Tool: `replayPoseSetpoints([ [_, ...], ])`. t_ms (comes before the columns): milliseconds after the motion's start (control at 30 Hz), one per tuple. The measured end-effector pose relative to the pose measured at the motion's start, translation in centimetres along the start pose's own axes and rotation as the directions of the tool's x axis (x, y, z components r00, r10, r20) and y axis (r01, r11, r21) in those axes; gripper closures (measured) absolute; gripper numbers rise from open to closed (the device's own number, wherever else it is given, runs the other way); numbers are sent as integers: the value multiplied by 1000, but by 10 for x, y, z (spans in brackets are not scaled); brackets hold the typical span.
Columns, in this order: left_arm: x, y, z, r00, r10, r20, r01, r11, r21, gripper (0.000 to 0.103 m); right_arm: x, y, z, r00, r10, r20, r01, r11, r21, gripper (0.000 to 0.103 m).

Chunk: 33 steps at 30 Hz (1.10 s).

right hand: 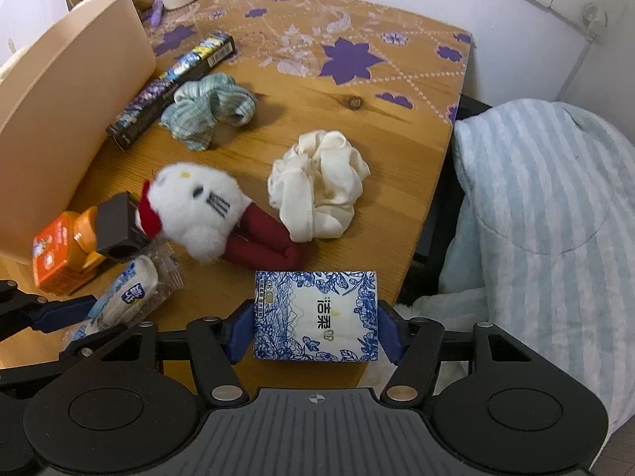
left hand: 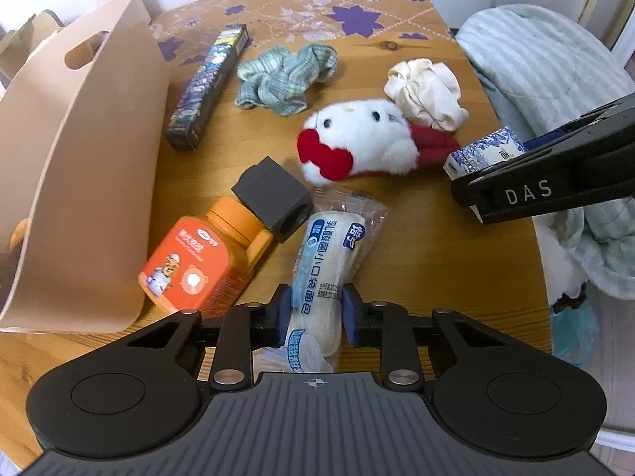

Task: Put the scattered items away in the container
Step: 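Grasp the wrapped bread roll with the left gripper while the right grasps another tissue pack, then carry the bread roll and tissue pack over the basket and release both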

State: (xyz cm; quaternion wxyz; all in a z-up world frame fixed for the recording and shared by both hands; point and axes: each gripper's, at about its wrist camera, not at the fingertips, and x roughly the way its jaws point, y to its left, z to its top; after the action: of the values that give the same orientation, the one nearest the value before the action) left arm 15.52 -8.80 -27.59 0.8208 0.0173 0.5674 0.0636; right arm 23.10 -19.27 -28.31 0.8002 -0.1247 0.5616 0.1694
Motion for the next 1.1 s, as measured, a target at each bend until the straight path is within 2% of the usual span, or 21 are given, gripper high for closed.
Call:
replayPoseSetpoints([
  [400,-48,20,11,996,-26,85,27,1000,-13,77,-49,14,10,996,15,92,-16,1000,8,43],
  [700,-96,43,26,981,-46,189,54,998,-35,77,-101,31,29,982,20,190,-19,1000,-8,43],
  [967,-133,93,42,961,-10,277,41,994,-106,77,-142,69,59,956,51,289,-36,998,-57,43],
  [1100,-139,133,47,959,34,282,15,985,-172,77,-153,96,78,943,80,324,-53,995,-89,43],
])
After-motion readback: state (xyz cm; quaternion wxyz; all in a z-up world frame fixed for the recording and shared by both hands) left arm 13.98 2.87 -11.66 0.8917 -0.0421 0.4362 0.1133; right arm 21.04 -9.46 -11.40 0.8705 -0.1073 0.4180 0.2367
